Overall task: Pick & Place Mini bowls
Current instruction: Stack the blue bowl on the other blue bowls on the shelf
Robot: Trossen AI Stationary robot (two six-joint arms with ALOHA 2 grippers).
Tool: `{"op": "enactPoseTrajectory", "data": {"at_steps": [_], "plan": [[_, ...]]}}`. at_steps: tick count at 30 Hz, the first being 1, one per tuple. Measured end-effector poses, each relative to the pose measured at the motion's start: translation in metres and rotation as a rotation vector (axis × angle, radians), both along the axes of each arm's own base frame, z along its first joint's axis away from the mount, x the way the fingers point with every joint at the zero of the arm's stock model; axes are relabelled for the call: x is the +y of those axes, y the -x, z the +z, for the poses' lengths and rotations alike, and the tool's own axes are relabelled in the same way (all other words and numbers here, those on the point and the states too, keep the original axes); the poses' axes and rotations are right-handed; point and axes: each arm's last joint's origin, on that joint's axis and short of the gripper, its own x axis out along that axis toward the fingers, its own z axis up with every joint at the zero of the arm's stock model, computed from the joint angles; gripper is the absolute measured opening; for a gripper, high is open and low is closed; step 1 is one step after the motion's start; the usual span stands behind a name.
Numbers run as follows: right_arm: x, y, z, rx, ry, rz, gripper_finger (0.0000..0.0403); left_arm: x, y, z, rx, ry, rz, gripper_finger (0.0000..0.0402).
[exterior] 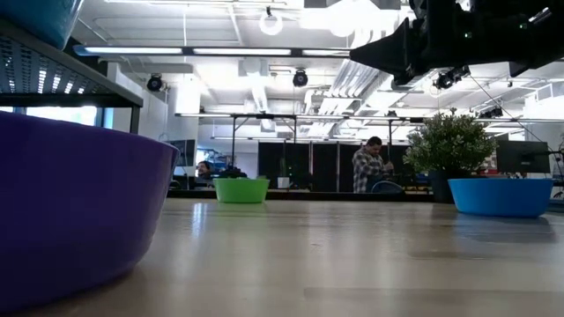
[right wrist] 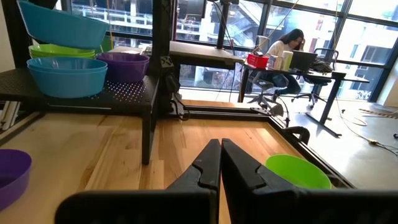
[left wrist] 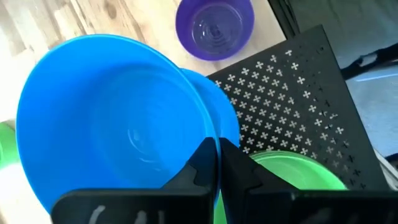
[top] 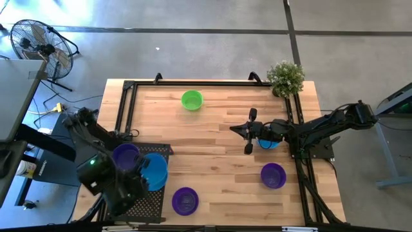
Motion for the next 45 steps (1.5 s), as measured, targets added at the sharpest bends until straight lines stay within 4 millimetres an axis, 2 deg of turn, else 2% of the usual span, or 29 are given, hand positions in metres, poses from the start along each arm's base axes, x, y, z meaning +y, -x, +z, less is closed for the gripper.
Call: {"op": "enactPoseTrajectory", "data": {"at_steps": [7, 15, 19, 32, 45], "plan": [[0.000, 0.000, 0.000, 0.000, 0.000, 0.000, 0.0002, -0.015, 0.004, -0.018, -0.011, -0.035, -0.015, 0.0001], [0.000, 0.000, 0.000, 0.000, 0.000, 0.000, 0.0002, -0.017, 0.002, -0.045, 0.035, -0.087, 0.002, 0.0001], [0.000, 0.000, 0.000, 0.000, 0.000, 0.000, 0.0001, -0.019, 0.001, -0.047, 0.038, -0.078, 0.000, 0.0007], [0.000, 0.000, 0.000, 0.000, 0.000, 0.000, 0.0001, -0.018, 0.002, -0.047, 0.045, -0.087, 0.001, 0.0084], [0.000, 0.000, 0.000, 0.000, 0.000, 0.000, 0.0002, -0.018, 0.002, -0.047, 0.050, -0.077, 0.005, 0.0087]]}}
